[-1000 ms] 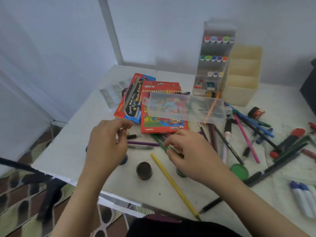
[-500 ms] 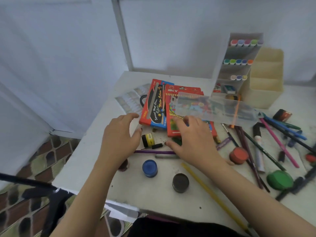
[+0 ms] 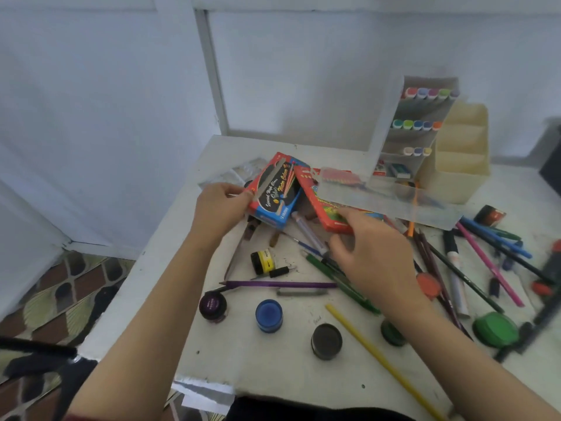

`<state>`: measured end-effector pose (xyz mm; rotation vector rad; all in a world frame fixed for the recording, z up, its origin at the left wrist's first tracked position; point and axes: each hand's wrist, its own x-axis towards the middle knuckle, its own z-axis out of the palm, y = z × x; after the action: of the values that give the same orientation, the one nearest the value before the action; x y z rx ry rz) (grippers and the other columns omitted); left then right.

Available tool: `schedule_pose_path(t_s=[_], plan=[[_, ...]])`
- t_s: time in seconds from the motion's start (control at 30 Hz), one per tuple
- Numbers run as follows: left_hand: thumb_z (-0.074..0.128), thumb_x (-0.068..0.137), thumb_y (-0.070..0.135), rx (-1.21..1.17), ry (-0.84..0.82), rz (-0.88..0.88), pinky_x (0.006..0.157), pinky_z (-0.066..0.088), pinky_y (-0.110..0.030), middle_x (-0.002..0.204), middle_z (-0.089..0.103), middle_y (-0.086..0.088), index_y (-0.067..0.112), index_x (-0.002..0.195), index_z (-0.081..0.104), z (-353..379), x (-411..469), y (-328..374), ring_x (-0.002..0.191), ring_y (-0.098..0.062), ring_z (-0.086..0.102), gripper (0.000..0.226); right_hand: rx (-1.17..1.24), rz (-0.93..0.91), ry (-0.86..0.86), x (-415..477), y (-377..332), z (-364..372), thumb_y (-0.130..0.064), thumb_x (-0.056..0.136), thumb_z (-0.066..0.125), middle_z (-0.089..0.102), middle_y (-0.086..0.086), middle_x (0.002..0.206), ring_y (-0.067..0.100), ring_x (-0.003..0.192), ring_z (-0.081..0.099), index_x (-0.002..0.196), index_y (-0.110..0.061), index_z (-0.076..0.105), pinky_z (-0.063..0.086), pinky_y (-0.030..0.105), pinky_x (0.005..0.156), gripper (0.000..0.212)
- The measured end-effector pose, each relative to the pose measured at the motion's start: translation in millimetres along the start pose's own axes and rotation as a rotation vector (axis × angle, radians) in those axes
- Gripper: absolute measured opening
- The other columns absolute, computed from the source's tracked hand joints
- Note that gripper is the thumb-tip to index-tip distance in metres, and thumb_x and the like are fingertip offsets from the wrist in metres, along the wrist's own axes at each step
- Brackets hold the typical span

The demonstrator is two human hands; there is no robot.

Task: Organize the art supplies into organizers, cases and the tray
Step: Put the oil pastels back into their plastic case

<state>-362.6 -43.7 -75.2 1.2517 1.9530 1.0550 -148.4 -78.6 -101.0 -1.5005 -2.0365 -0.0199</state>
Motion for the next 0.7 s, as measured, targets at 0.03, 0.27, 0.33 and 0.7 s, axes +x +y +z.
schedule_pose_path(t_s=[0.03,0.27,0.33,0.7], plan=[[0.059,0.089,0.016,-0.035,0.034,-0.004,0.054,0.042,-0.019,0.078,0.064,-0.002,0.013,0.090,0.065,-4,5,0,0.067,-0.010,0.057,0.006,0.016,0.009,0.002,0,2,-3,-0.025,0.079,0.057,0.069,0.004,0.081,0.027,0.070,0.064,0.104,-0.014,0.066,0.047,0.031,0.058,0.029],[0.051,0.085,0.008,-0.068,0.208,-0.014,0.062,0.042,-0.028,0.069,0.061,-0.007,0.009,0.089,0.069,-36,30,-15,0.066,-0.021,0.054,0.019,0.045,0.055,-0.012,0,15,-12,-0.018,0.083,0.064,0.067,-0.003,0.080,0.012,0.060,0.053,0.112,-0.015,0.064,0.039,0.024,0.055,0.030],[0.049,0.085,0.010,-0.021,0.260,-0.017,0.068,0.042,-0.031,0.080,0.064,-0.013,0.010,0.089,0.069,-43,35,-23,0.077,-0.029,0.057,0.021,0.025,0.060,-0.002,-1,19,-13,-0.018,0.083,0.064,0.066,-0.003,0.076,0.010,0.058,0.047,0.112,-0.014,0.064,0.034,0.023,0.054,0.029],[0.050,0.075,0.018,0.297,0.149,-0.062,0.084,0.043,-0.033,0.110,0.064,-0.010,0.010,0.109,0.066,-47,32,-41,0.100,-0.026,0.055,0.039,0.051,0.091,0.082,-5,35,-24,-0.019,0.086,0.061,0.071,0.003,0.093,0.017,0.073,0.063,0.113,-0.010,0.066,0.047,0.026,0.064,0.028]])
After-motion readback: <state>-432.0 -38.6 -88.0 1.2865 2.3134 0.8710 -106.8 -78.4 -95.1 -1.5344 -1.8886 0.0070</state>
